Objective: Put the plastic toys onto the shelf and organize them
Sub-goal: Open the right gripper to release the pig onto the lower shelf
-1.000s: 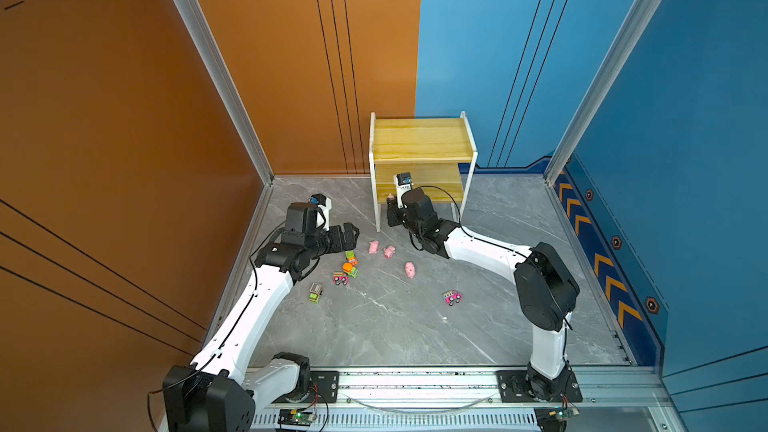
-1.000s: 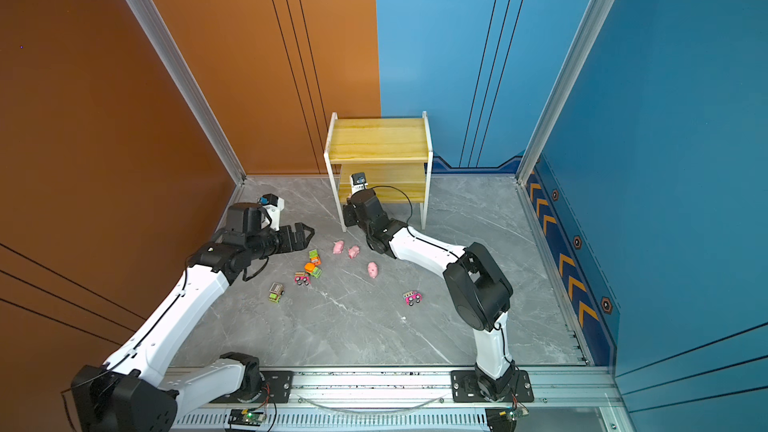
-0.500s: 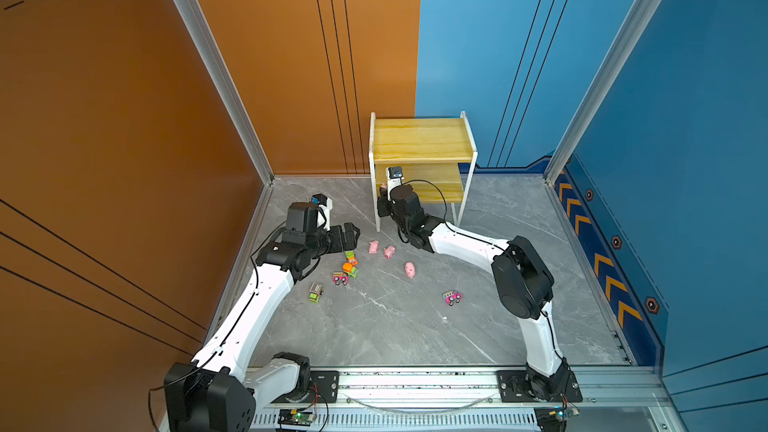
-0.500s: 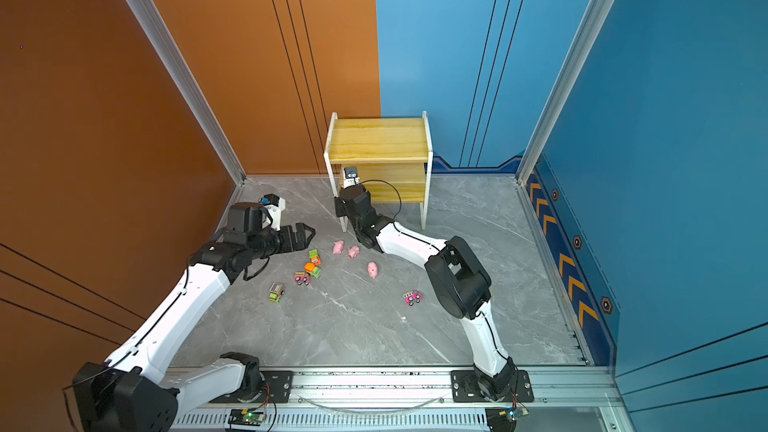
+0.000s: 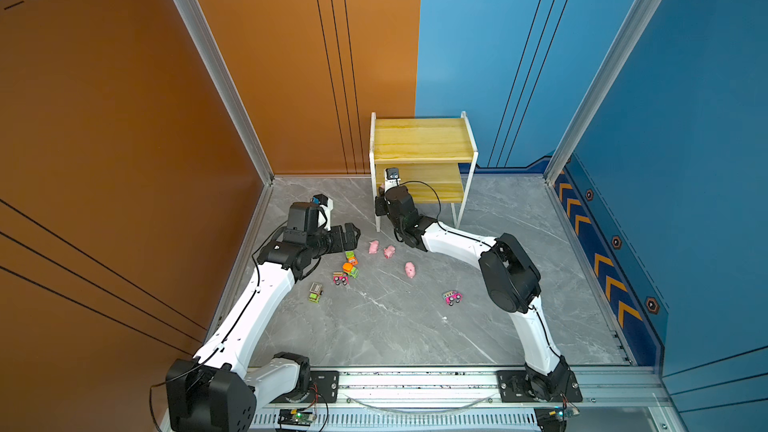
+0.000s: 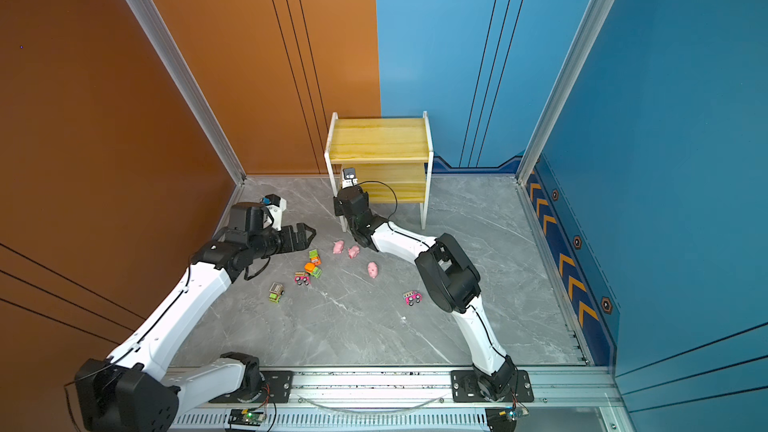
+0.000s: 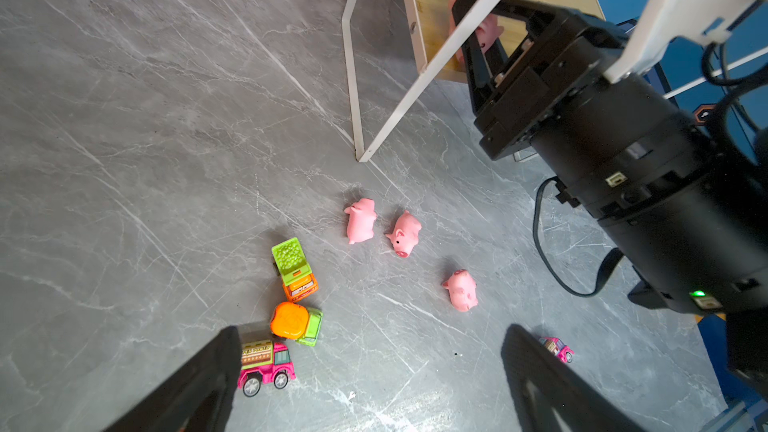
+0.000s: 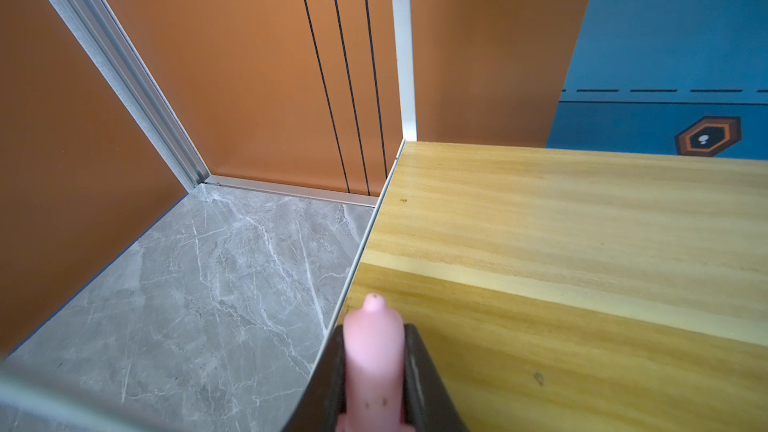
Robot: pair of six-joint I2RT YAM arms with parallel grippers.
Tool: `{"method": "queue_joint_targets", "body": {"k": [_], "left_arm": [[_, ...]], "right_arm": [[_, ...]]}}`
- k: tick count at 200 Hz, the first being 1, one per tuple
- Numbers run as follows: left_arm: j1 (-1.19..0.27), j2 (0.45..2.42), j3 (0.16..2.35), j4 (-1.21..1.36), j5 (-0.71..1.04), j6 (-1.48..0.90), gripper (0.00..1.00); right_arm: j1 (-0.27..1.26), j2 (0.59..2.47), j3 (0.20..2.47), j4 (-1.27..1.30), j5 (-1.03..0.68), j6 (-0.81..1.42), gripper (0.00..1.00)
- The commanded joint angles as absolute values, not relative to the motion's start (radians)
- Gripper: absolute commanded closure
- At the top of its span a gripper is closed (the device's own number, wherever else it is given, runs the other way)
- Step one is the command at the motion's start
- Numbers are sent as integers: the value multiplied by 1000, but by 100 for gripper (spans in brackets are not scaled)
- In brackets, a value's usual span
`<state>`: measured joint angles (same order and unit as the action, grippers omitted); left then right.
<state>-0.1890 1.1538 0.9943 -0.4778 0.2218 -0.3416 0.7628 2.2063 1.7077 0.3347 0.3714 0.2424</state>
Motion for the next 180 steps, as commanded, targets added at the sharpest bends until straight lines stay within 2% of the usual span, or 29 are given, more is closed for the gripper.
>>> {"method": "queue_joint_targets", "body": {"k": [1, 37, 66, 130, 180], "left_arm": [[-189, 1157, 978, -466, 238, -351, 1], [-189, 1155, 977, -466, 235, -350, 1], [-190, 1151, 976, -466, 234, -350, 1], [-186, 1152, 977, -466, 235, -350, 1], [-180, 1151, 978, -467, 229, -347, 1]], "right_arm": [[752, 2239, 1745, 360, 378, 232, 76], [752, 2255, 1763, 355, 361, 235, 74], [750, 2248, 1770, 347, 336, 243, 66], [741, 2137, 1687, 368, 303, 235, 39], [727, 1967, 1511, 418, 207, 239, 29]]}}
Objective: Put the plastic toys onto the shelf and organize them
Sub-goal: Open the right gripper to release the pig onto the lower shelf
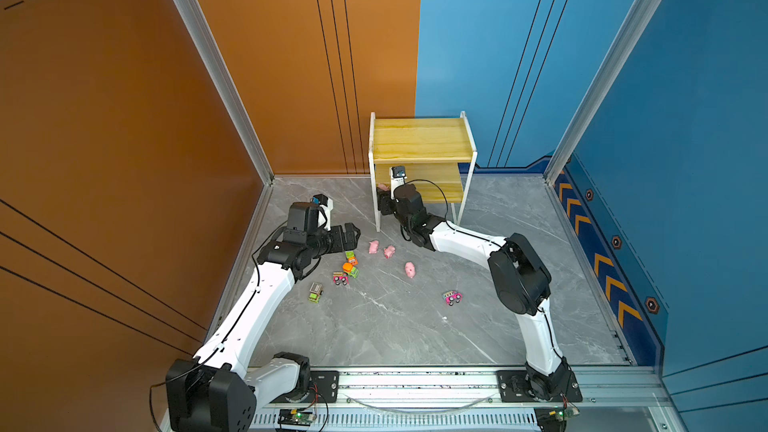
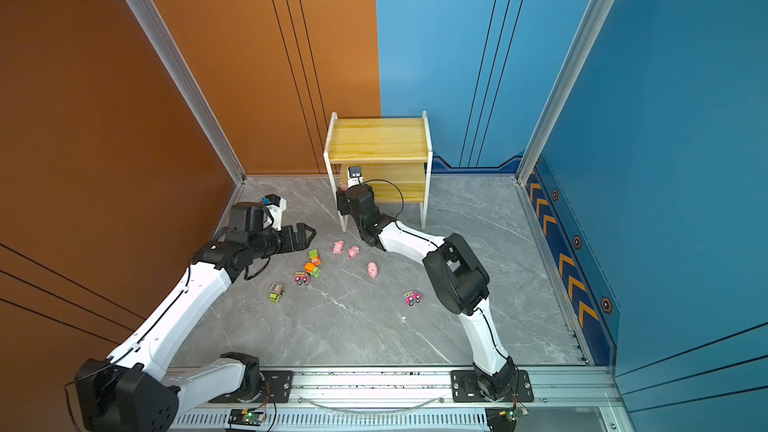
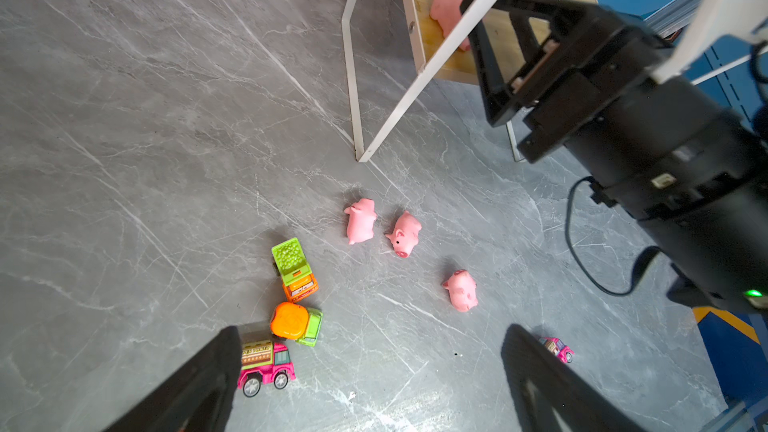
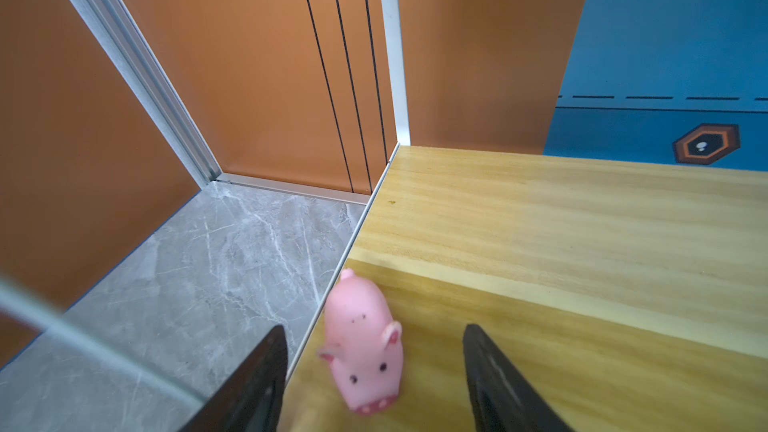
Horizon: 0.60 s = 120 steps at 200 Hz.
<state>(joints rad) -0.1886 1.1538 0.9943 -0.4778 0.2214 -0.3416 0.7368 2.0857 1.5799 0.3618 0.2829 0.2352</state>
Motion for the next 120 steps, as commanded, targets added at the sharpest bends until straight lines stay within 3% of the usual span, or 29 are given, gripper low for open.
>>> {"method": "queue_joint_targets", "body": {"k": [1, 50, 120], "left_arm": [[-180, 1151, 977, -467, 229, -347, 1], [-175, 1153, 976, -466, 224, -346, 1], [-173, 1172, 977, -466, 227, -351, 1]], "right_arm": [[726, 1965, 1506, 417, 205, 240, 29], [716, 1761, 1264, 415, 130, 275, 28], [723, 1561, 949, 222, 75, 304, 33]]}}
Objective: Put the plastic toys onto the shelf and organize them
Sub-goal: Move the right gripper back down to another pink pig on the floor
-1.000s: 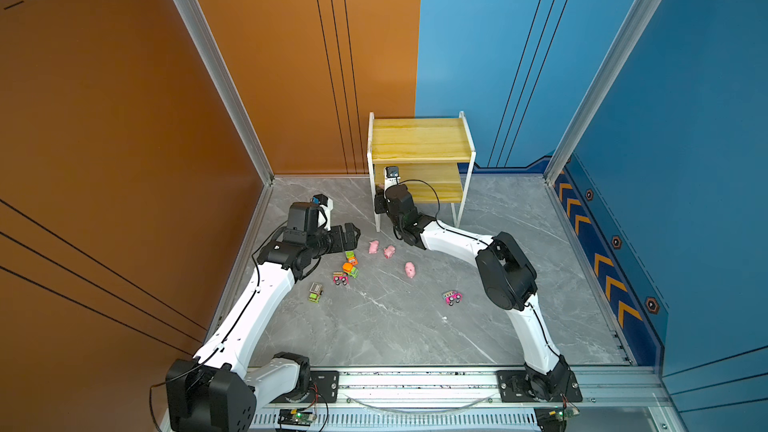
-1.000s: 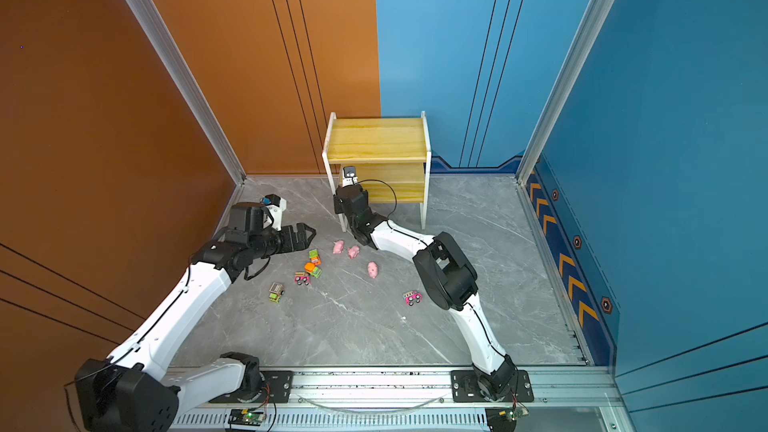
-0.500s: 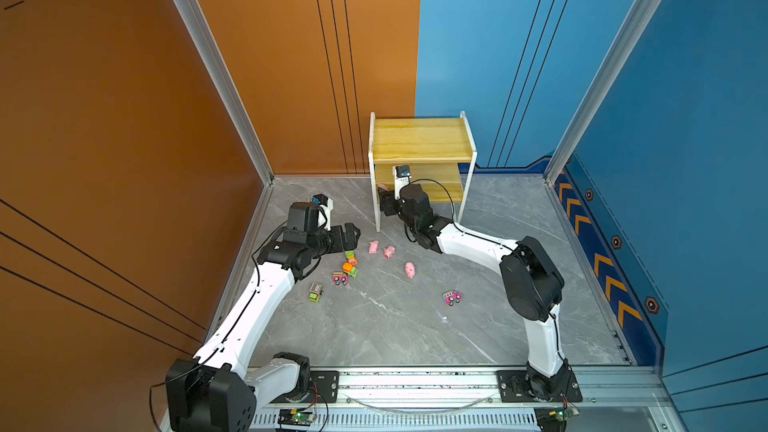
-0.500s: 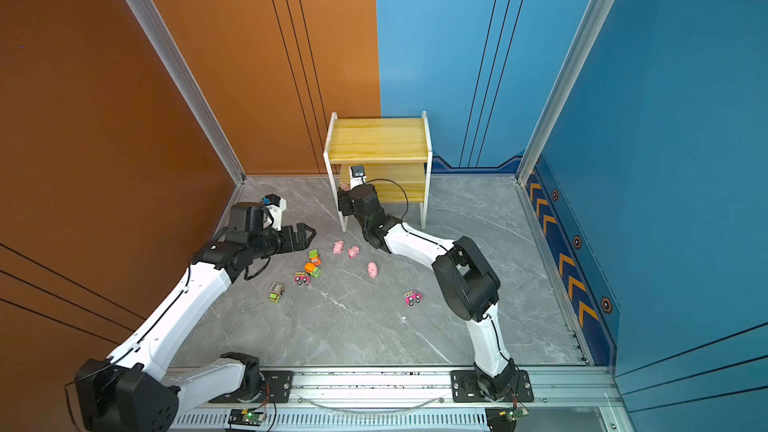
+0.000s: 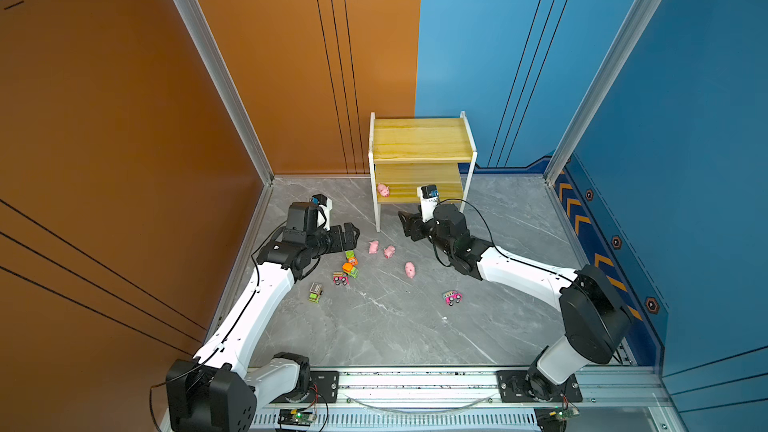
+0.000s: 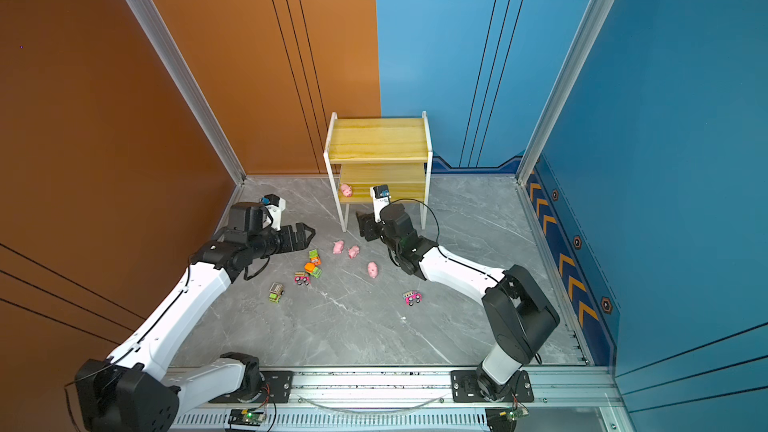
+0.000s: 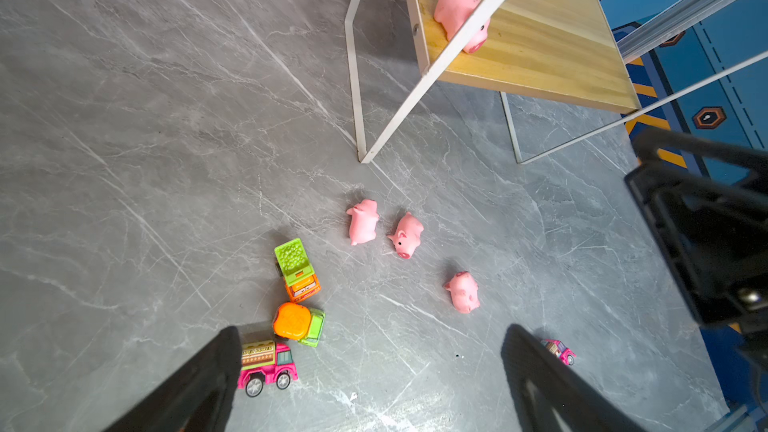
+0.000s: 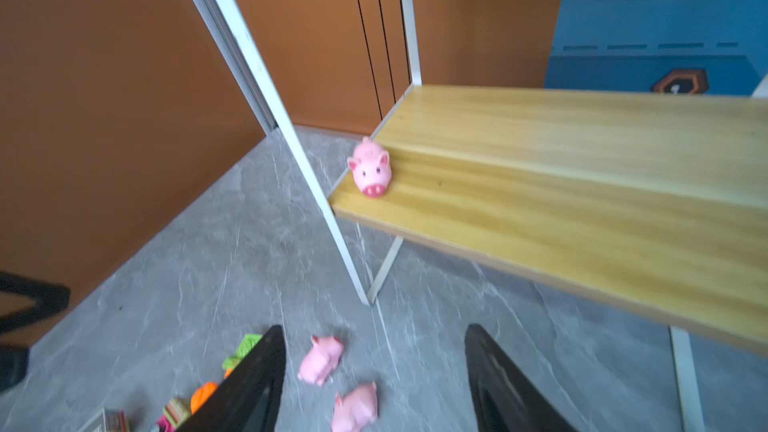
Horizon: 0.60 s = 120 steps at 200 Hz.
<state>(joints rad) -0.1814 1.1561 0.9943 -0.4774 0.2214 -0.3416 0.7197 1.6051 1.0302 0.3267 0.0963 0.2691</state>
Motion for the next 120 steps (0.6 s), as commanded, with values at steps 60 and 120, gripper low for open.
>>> {"method": "queue_joint_targets", "body": {"k": [60, 120], "left_arm": [[-173, 1196, 978, -466, 214, -353, 1], [-167, 1212, 979, -467, 218, -354, 1]], "right_arm": [[734, 1562, 848, 222, 128, 353, 41], [809, 1638, 851, 202, 134, 374, 42]]}}
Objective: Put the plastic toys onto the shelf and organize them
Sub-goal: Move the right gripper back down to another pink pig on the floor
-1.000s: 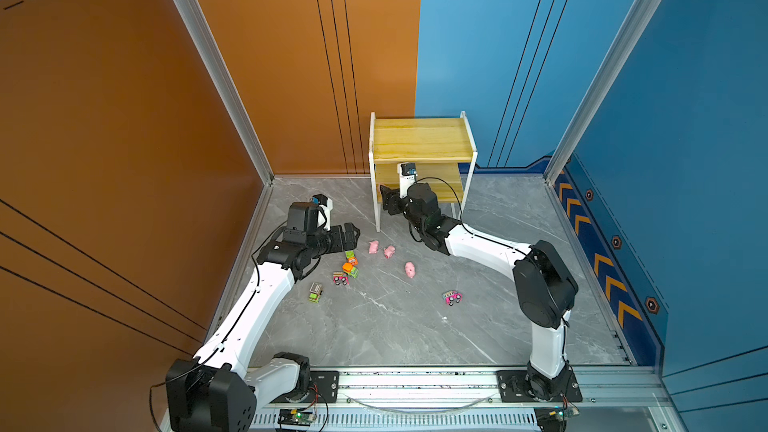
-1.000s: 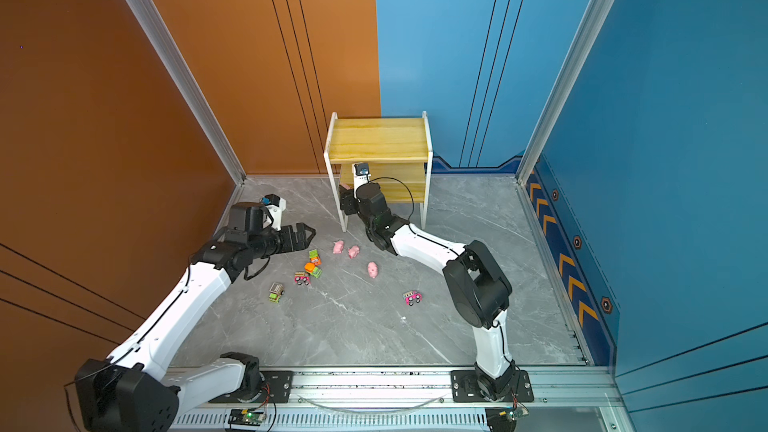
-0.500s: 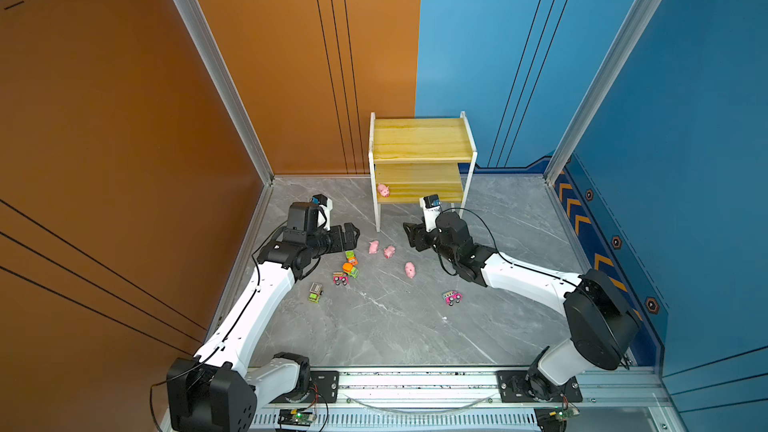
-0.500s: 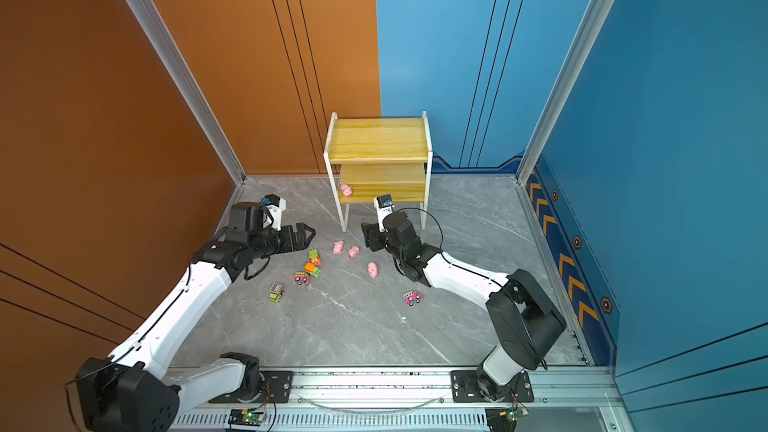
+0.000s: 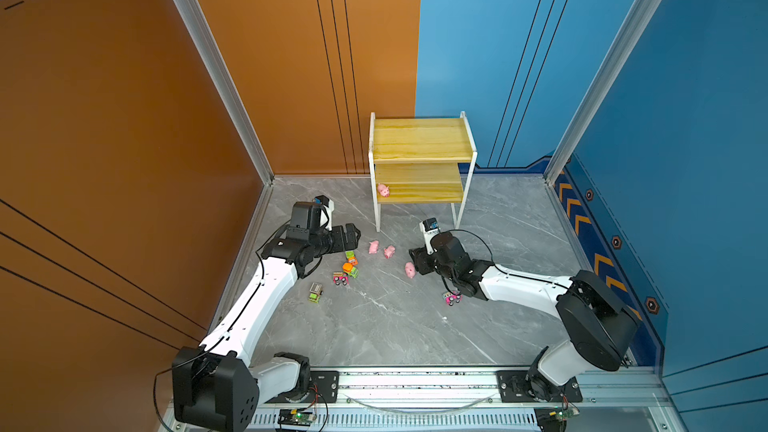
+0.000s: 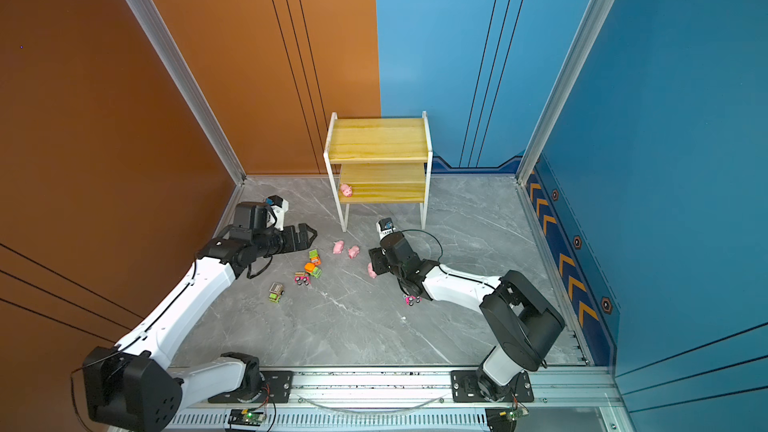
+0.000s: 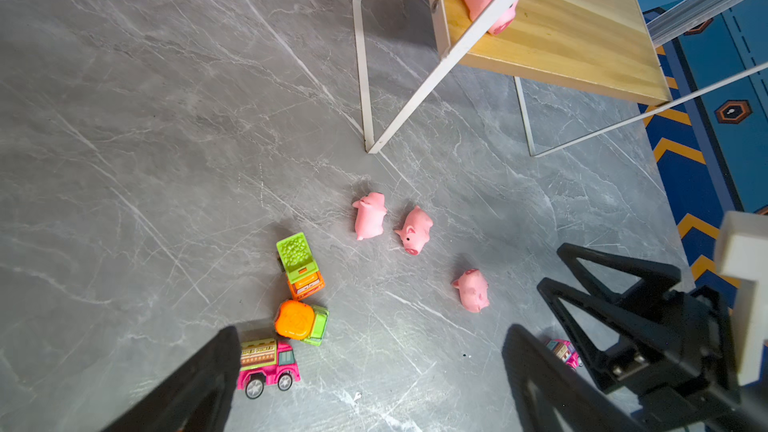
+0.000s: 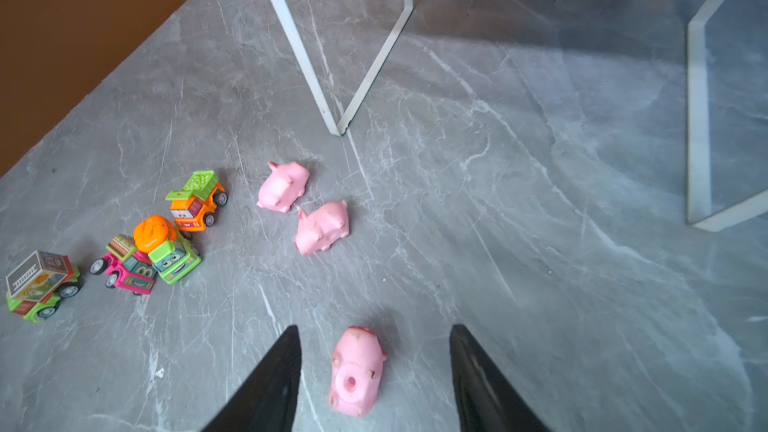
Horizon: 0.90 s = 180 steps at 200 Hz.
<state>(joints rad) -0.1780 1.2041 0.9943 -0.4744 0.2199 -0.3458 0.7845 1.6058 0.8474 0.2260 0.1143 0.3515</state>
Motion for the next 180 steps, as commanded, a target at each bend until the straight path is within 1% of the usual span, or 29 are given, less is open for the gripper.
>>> {"method": "queue_joint_targets", "body": {"k": [1, 33, 59, 118, 142, 180], "left_arm": [[-168, 1212, 978, -466, 218, -355, 1], [-165, 1213, 980, -466, 223, -358, 1], [-165, 1211, 979, -466, 224, -359, 1], [-163, 1212, 982, -466, 236, -360, 1], [-164, 1212, 982, -466, 240, -362, 1], [-164, 1210, 982, -466, 242, -361, 0]], "right_arm": [[809, 1639, 852, 203, 134, 374, 42], [822, 1701, 902, 226, 147, 376, 45], [837, 1788, 991, 217, 148, 364, 45], [857, 1968, 1225, 96, 180, 377, 48], [853, 2017, 1294, 44, 203, 392, 52], [826, 2044, 1304, 20, 183, 441, 55]]}}
